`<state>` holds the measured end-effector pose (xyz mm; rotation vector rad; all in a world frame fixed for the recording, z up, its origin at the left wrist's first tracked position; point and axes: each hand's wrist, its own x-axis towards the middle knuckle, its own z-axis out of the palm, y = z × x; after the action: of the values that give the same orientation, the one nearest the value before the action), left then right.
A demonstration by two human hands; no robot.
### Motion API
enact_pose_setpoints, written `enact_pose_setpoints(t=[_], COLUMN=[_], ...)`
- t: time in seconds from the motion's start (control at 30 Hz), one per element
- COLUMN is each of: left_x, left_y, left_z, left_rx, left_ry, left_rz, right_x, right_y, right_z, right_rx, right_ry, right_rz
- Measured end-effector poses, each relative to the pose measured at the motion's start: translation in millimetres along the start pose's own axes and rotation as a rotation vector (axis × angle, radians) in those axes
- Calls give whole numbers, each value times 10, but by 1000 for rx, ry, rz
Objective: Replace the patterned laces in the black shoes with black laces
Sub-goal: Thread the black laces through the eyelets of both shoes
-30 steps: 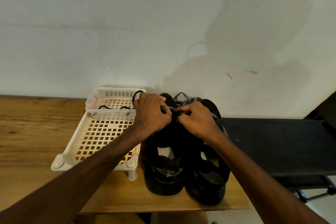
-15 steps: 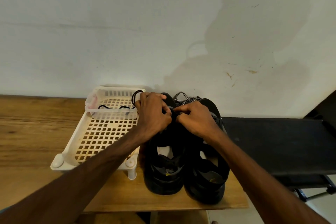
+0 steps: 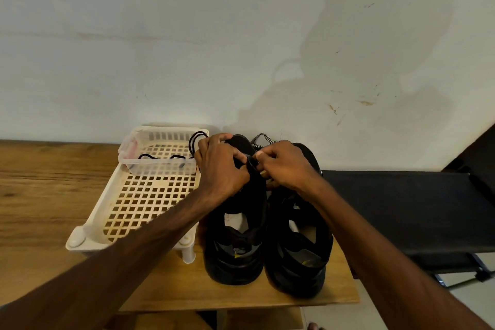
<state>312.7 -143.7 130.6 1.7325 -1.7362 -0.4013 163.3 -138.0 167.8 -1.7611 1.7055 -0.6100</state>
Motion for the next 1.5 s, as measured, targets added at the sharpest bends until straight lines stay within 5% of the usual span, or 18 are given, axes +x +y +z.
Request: enact_pose_setpoints(t=[0.23,0.53,0.63,0.73,0.87,0.93,1.0,1.1,1.23,1.33,1.5], left_x=[-33,-79,-83,-65,-43,41,147,252,302,338,360], left_y=[6,19,28,-1,-6,-21,-38,-38,-22,-38,-153], left_z=[7,-37,-22,1,-35,-136,-293,-563,-783,-858,-828], left_rx=[26,219,297,328,322,253,95,-222,-467,-554,-449], left_ry=[-9,-20,0,-7,40,155,279,418,509,497,363], left_rz=[30,92,105,116,141,177,228,282,230,208,168], right_x=[123,154,146,104,-11,-61,-67,9,16,12,50], right_y=[-72,-47,-34,-74,-160,-136,-86,52,113,100,-5], right_z=[64,77,-83,-308,-570,-617,-575,-387,-146,-74,-205], right_rx=[-241,-326,-239,94,1044,1126,938,209,-403,-399,-69], right_ry=[165,87,240,371,314,320,330,309,38,5,305], right_rz=[-131,-131,-158,-154,-45,-17,-7,-135,-196,-218,-295])
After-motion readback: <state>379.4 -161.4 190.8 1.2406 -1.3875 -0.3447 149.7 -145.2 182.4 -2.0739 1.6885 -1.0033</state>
